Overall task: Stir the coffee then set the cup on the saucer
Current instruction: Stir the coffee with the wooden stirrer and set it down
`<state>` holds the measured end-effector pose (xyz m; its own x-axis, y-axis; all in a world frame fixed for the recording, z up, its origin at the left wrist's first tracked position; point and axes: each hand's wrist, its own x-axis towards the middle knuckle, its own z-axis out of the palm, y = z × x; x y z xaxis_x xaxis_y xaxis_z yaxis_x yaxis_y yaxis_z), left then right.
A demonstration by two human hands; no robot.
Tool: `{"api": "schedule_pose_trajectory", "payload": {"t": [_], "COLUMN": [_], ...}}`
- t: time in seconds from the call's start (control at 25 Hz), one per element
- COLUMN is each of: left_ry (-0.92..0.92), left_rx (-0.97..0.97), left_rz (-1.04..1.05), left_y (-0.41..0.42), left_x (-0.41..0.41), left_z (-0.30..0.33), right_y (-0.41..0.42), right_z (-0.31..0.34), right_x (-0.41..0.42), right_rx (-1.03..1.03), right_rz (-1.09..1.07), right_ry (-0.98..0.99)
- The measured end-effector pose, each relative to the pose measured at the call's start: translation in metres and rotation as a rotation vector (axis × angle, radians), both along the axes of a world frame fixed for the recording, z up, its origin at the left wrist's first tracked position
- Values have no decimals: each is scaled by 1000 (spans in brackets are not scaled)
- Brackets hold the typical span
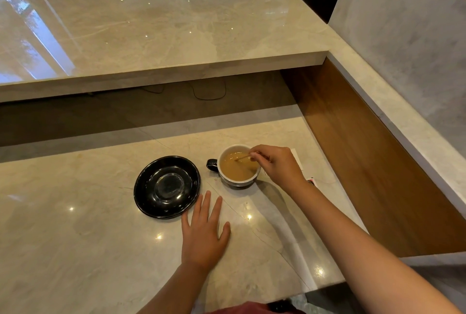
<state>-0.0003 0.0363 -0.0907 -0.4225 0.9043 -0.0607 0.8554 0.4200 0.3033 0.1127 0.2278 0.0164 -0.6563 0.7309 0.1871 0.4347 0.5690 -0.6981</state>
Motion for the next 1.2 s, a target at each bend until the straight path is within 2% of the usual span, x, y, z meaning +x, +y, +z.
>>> {"api": "schedule_pose_trajectory", "payload": {"t": [0.16,0.24,0.48,0.64,0.84,1.08,1.2], "left_ry": [4,8,10,-5,2,-7,-9], "left_rx": [8,7,-8,11,-11,-4,23], "left_rz": [4,1,2,13,6,4,9], "left_y": [0,0,0,0,0,-1,-1], "left_x": [0,-1,-1,0,0,0,0], "left_z": [-1,-1,-2,-2,-1,0,-1], "right_y": [1,-2,-14,-21,-19,-14,-10], "right_z": [1,3,3,-9,-12,-9,-1], "right_x": [23,32,25,10,-3,13,25], "right_rx": [138,126,-292,-388,-185,276,328], "right_rz": [33,35,-87,-186,-176,-6,30], "right_ry": [-71,-89,48,193,181,14,-76]}}
